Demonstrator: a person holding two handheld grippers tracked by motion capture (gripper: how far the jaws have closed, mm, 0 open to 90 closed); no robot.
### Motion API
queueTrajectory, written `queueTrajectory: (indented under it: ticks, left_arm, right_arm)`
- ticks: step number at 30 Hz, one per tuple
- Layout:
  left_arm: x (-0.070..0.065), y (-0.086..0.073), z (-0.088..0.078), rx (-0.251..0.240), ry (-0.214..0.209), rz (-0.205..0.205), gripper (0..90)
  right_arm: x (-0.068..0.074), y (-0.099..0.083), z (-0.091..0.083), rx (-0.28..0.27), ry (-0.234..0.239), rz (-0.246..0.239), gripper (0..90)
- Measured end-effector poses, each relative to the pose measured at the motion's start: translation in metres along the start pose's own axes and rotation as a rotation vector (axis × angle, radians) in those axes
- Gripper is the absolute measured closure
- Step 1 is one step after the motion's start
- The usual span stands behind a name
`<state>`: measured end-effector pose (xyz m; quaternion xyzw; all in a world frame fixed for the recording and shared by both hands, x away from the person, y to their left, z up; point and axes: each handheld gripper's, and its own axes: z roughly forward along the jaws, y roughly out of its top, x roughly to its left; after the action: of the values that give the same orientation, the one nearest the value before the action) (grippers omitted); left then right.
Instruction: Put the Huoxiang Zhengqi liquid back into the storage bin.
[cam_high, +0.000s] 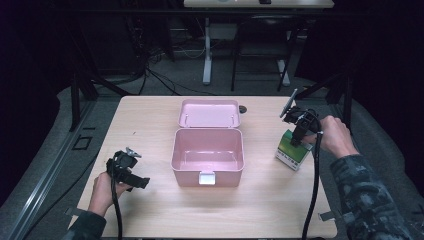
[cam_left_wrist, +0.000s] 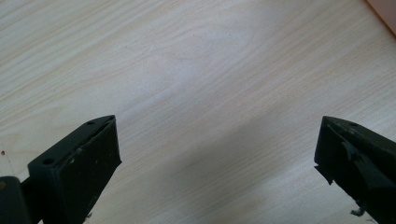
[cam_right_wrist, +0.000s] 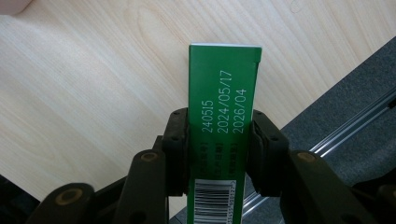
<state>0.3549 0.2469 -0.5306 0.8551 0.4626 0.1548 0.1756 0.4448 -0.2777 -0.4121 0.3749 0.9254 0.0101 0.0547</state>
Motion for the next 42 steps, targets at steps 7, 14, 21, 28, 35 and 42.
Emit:
queueTrajectory:
  ticks: [7, 14, 21, 28, 35, 42]
  left_arm:
    - [0.0, 0.0, 0.0, 0.003, 0.001, 0.001, 0.5]
    - [0.001, 0.0, 0.0, 0.0, 0.001, 0.002, 0.4]
    - [0.0, 0.0, -0.001, 0.0, 0.003, 0.002, 0.4]
    - [0.0, 0.0, 0.0, -0.001, 0.003, 0.003, 0.4]
    - [0.0, 0.0, 0.0, -0.002, 0.005, 0.005, 0.4]
    - [-0.001, 0.0, 0.0, 0.003, 0.004, 0.009, 0.4]
  right_arm:
    - [0.003, 0.0, -0.011, 0.005, -0.004, -0.018, 63.6]
    - [0.009, 0.004, -0.023, 0.007, 0.001, -0.048, 63.6]
    - [0.012, 0.006, -0.032, -0.004, 0.001, -0.063, 63.6]
    - [0.015, 0.006, -0.045, -0.013, 0.002, -0.083, 63.6]
    - [0.019, 0.007, -0.057, -0.014, -0.005, -0.115, 63.6]
    - [0.025, 0.009, -0.068, -0.022, -0.005, -0.136, 63.6]
